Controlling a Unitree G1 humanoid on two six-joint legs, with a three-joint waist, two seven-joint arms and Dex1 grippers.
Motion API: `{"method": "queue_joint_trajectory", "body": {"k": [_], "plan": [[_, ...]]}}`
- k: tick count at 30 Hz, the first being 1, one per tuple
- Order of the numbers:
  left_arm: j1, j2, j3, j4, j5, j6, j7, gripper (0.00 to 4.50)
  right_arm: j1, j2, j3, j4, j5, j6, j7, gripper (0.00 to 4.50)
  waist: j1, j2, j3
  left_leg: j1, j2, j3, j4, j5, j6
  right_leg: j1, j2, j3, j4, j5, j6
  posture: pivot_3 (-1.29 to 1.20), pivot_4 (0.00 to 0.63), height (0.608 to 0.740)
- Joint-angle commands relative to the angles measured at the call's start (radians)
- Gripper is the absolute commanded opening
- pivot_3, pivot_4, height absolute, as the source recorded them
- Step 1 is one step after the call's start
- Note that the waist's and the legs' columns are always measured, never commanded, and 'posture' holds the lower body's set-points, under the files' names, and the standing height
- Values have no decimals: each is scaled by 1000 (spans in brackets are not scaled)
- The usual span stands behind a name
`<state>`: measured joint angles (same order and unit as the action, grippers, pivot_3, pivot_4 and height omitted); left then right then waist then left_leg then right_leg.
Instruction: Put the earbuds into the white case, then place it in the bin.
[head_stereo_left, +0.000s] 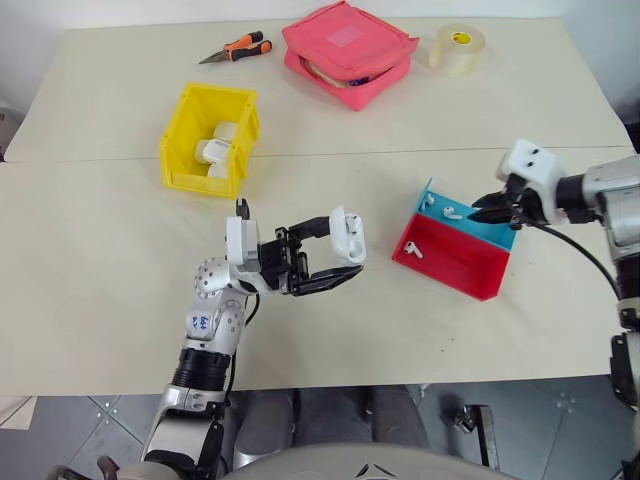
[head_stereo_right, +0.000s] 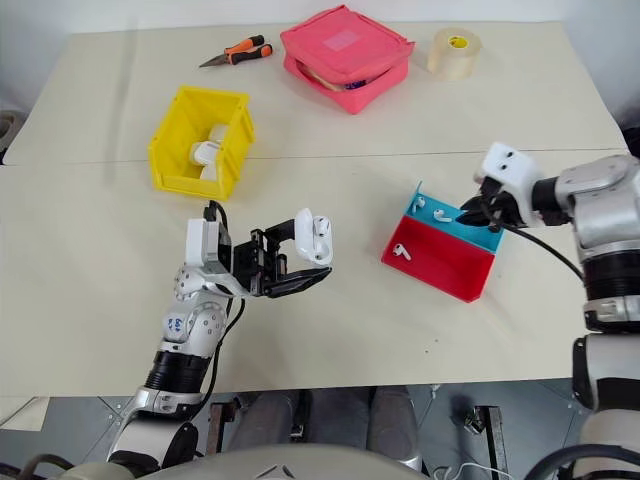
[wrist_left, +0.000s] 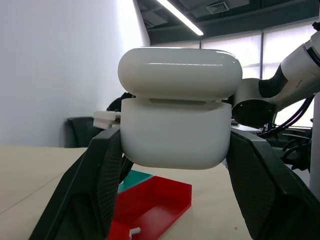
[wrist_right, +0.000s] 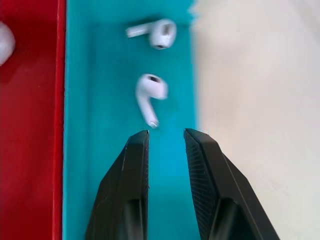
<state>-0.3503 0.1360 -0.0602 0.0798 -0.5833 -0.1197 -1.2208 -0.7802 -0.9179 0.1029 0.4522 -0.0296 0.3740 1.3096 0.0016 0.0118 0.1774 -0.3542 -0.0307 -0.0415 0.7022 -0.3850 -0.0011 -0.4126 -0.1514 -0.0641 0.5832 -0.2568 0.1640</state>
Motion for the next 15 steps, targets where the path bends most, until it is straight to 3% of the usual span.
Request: {"method": "queue_joint_trajectory", "body": {"k": [1, 14, 15], "plan": [[-18, -2, -8, -5, -7, 7, -10, 2755, 38, -12, -18, -41, 18, 1, -19, 1114, -2, 0, 0, 0, 0, 0, 0, 0, 0, 0, 0, 0, 0, 0, 0, 0, 150, 740], [-14, 2, -2, -46, -4, 29, 17, 2755, -134, 106, 136, 145, -71, -102, -10, 1114, 0, 0, 0, 0, 0, 0, 0, 0, 0, 0, 0, 0, 0, 0, 0, 0, 150, 740], [-12, 2, -2, -50, -4, 30, 22, 2755, -150, 116, 144, 174, -83, -126, -29, 1514, 0, 0, 0, 0, -1, -1, 0, 0, 0, 0, -1, 0, 0, 0, 0, 0, 150, 740]]}}
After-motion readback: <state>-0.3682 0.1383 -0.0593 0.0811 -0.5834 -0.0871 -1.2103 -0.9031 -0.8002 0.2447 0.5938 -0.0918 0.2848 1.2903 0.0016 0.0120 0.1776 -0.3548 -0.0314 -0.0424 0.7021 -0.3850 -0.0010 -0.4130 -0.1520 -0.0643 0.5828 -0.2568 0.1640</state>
